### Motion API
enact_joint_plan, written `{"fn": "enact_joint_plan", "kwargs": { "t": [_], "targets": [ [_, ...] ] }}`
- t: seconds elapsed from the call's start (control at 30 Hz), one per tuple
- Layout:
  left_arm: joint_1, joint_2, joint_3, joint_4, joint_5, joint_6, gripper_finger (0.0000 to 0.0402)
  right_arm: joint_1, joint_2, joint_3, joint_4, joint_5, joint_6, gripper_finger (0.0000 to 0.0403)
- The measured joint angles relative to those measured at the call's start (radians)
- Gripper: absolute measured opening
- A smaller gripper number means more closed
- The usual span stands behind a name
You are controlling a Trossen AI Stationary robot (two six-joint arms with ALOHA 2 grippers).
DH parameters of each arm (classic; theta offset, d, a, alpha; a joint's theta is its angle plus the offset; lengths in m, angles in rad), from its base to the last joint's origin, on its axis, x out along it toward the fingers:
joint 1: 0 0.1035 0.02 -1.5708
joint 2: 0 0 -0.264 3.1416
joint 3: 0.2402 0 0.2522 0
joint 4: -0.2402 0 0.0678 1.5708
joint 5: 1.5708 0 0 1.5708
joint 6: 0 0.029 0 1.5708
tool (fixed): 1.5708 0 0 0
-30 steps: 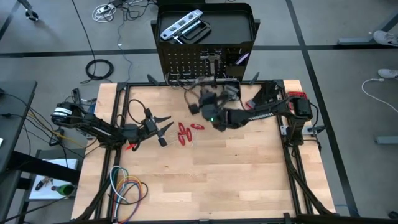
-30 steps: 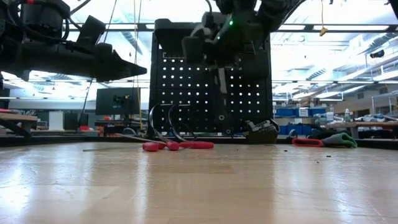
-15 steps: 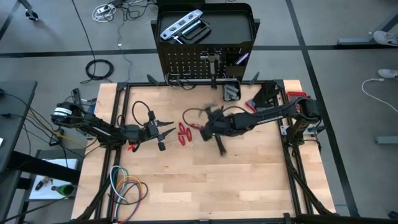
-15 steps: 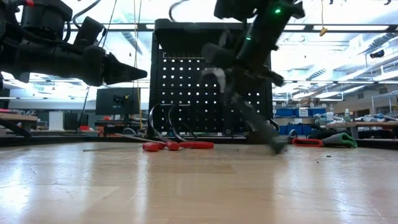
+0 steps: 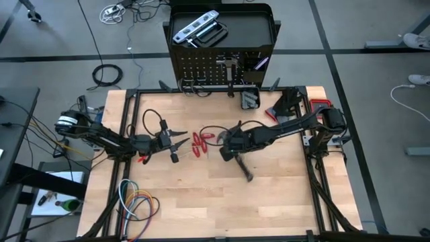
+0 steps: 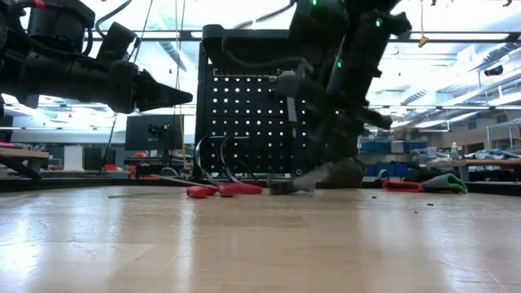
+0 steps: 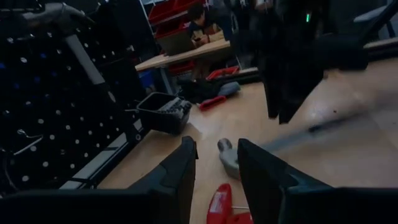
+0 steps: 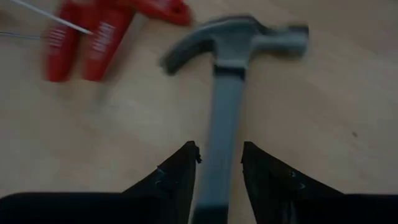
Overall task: Hang tools onto peg board
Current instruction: Remove the front hammer from the peg board, then remove the middle black pen from the top basket from the peg board
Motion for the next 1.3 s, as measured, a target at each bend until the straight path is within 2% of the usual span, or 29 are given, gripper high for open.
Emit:
{"fn": "enact_joint_plan", "kwargs": {
  "t": [0.1, 0.17, 0.33, 0.47, 0.53, 0.73, 0.93, 1.1, 1.2, 1.3],
  "targets": [
    [0.000, 0.000, 0.000, -0.002, 0.000, 0.000, 0.0122, 0.000, -0.028, 0.033, -0.028, 0.010, -0.076, 0.0152],
    [0.000, 0.000, 0.000, -0.005, 0.000, 0.000, 0.0122, -0.003, -0.059, 0.056, -0.047, 0.081, -0.168, 0.0159],
    [0.000, 0.000, 0.000, -0.008, 0.000, 0.000, 0.0122, 0.009, -0.179, 0.071, -0.111, 0.445, -0.344, 0.0170],
    [0.000, 0.000, 0.000, -0.018, 0.000, 0.000, 0.0122, 0.054, -0.306, 0.050, -0.169, 0.830, -0.425, 0.0173],
    [0.000, 0.000, 0.000, -0.016, 0.001, 0.000, 0.0122, 0.062, -0.357, 0.012, -0.177, 0.930, -0.458, 0.0173],
    [0.000, 0.000, 0.000, -0.012, 0.091, -0.003, 0.0122, -0.014, -0.489, -0.097, -0.112, 0.873, -0.540, 0.0174],
    [0.000, 0.000, 0.011, -0.010, 0.098, -0.002, 0.0122, -0.122, -0.598, -0.210, 0.229, 0.750, -0.881, 0.0174],
    [0.000, 0.000, 0.011, -0.005, 0.080, 0.058, 0.0122, -0.238, -0.711, -0.295, 0.519, 0.524, -1.153, 0.0174],
    [0.000, 0.000, 0.011, -0.003, 0.049, 0.103, 0.0122, -0.313, -0.759, -0.348, 0.626, 0.388, -1.293, 0.0174],
    [0.001, 0.000, 0.011, -0.002, 0.011, 0.136, 0.0122, -0.375, -0.775, -0.387, 0.711, 0.297, -1.411, 0.0174]
  ]
}}
